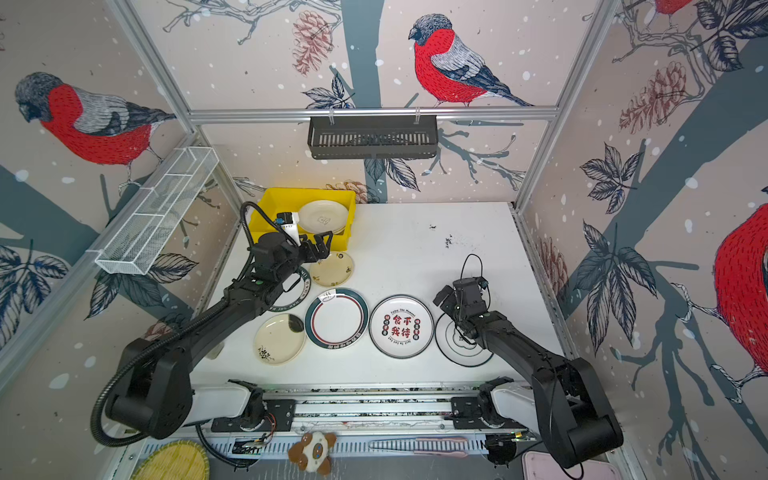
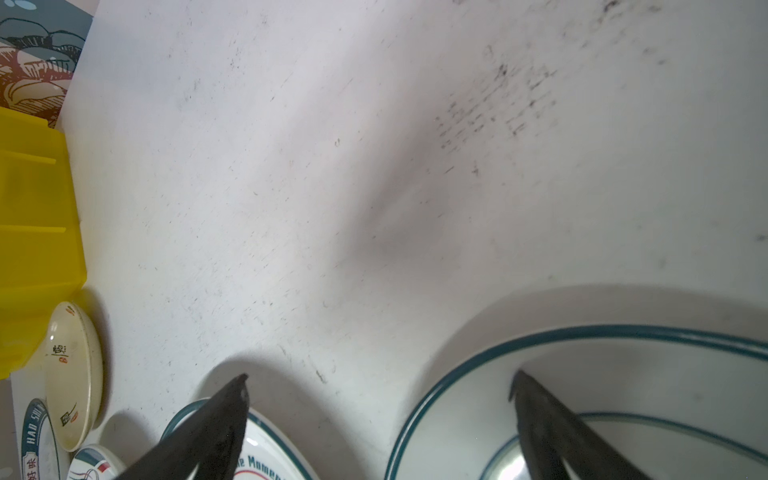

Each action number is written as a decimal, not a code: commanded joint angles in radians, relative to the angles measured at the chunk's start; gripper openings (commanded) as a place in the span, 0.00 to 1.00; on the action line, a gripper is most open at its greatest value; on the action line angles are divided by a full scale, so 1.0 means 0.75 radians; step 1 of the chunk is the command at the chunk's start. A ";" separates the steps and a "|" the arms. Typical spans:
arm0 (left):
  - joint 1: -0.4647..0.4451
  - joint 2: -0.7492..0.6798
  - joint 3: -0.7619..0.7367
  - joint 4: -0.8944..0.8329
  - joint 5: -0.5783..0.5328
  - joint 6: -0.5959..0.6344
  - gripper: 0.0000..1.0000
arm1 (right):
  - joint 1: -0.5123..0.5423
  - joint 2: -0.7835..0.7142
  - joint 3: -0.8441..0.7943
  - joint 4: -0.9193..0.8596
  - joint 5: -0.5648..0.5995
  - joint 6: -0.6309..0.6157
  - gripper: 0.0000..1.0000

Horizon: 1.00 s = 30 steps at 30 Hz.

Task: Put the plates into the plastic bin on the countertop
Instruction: 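Slide the green-rimmed cloud plate farther from the robot with the right gripper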

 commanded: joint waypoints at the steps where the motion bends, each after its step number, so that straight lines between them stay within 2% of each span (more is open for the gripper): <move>1: -0.002 -0.006 -0.004 0.021 -0.018 0.018 0.98 | -0.007 0.018 0.008 0.030 -0.019 -0.034 0.99; 18: -0.009 -0.030 -0.048 0.052 0.046 -0.018 0.98 | -0.069 0.093 0.061 0.073 -0.012 -0.087 0.99; 30: -0.092 -0.077 -0.051 0.004 -0.003 0.016 0.98 | -0.089 0.350 0.230 0.159 -0.051 -0.122 1.00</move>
